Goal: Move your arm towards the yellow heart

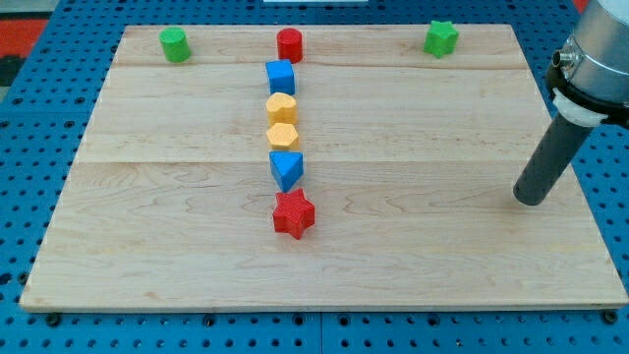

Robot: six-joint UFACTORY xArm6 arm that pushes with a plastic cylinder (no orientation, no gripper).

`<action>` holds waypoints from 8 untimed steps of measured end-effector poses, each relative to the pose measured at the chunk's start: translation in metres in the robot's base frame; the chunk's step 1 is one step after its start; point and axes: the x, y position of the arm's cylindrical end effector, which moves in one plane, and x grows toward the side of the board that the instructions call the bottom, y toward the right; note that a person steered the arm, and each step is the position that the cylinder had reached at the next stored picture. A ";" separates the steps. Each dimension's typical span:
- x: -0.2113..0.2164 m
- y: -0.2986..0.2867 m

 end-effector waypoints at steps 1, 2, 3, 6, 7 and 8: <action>0.000 0.000; 0.002 0.000; 0.040 -0.028; 0.101 -0.279; 0.093 -0.327; 0.093 -0.328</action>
